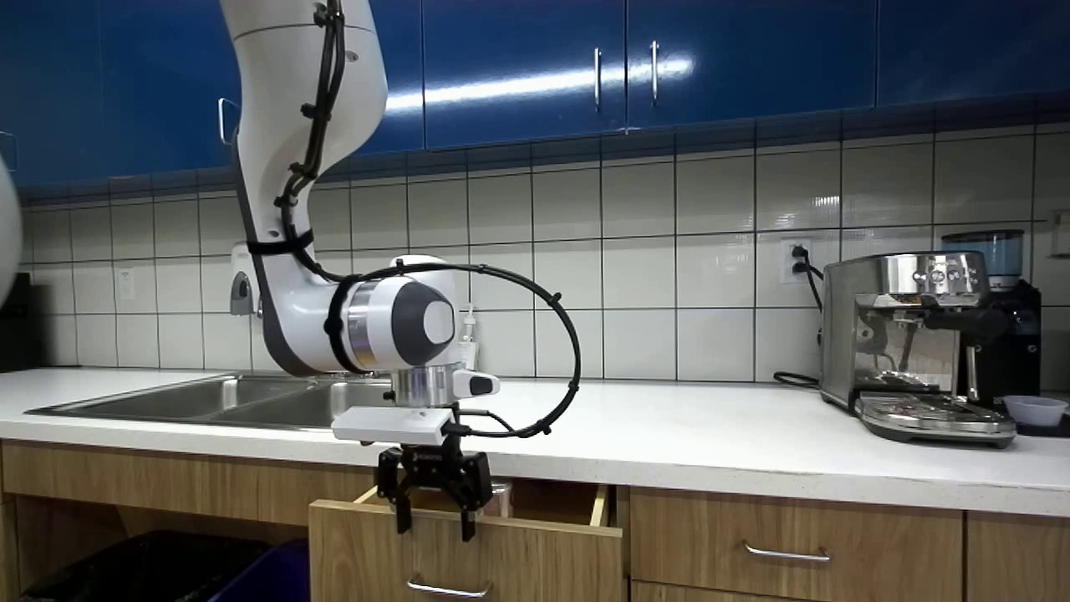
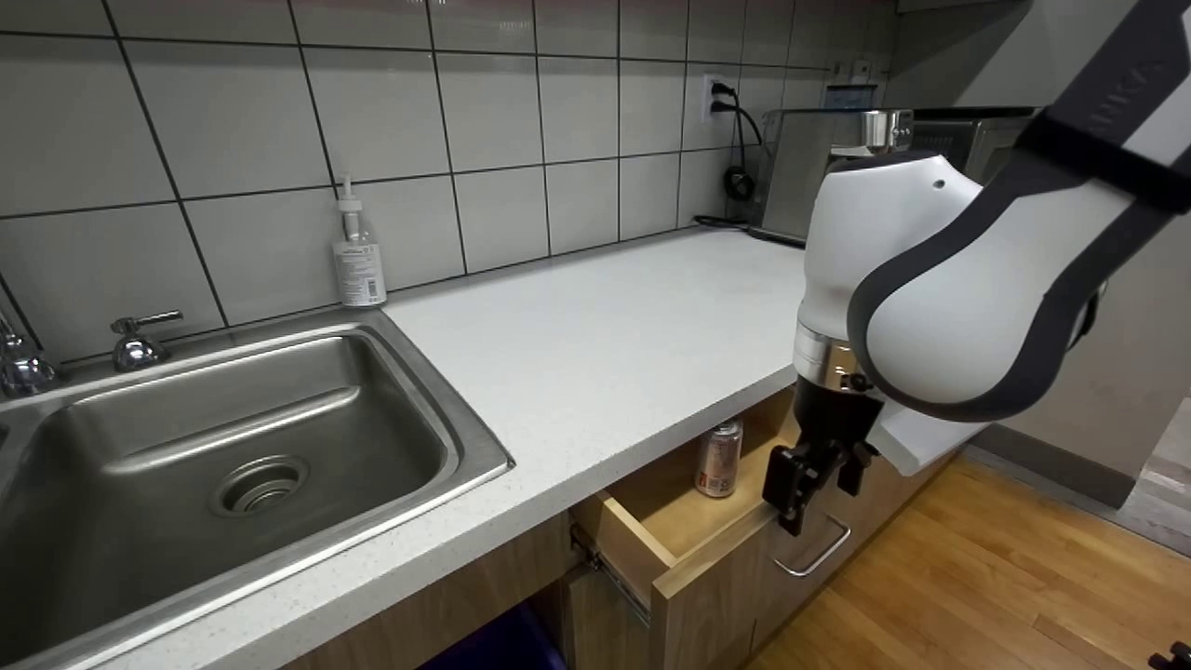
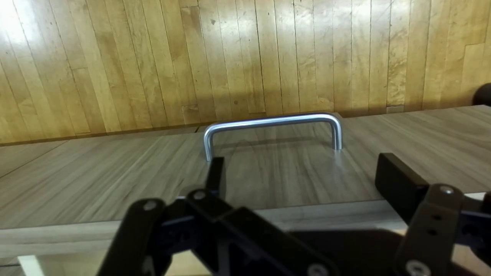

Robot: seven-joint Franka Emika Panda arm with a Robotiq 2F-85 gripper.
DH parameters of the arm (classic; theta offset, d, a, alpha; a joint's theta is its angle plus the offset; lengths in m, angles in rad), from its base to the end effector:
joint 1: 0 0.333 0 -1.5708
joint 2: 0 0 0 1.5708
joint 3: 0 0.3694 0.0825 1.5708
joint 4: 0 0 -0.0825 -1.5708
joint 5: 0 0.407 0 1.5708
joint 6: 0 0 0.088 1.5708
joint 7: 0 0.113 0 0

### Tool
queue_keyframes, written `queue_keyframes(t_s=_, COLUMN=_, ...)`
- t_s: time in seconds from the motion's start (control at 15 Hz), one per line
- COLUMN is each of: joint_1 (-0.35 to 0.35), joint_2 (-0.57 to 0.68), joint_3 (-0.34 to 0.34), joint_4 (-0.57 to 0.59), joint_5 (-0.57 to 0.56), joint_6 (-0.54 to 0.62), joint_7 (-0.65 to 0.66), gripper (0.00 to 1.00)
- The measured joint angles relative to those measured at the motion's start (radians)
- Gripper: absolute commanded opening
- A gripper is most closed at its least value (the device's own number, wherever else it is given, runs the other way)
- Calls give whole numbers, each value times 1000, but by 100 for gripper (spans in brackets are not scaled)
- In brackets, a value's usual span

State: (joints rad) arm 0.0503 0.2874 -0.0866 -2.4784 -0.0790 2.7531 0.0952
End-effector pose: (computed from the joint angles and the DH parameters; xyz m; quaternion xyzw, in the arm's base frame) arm 0.4962 -0.0164 0.2019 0.9992 -0.0274 -0.0054 0.0272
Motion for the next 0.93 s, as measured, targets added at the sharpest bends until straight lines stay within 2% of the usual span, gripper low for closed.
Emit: queue_keyframes(t_s=0.93, joint_1=0, joint_2=36, joint_3=-7, joint_4=54, joint_5=0, joint_6=0, joint_7=0, gripper=100)
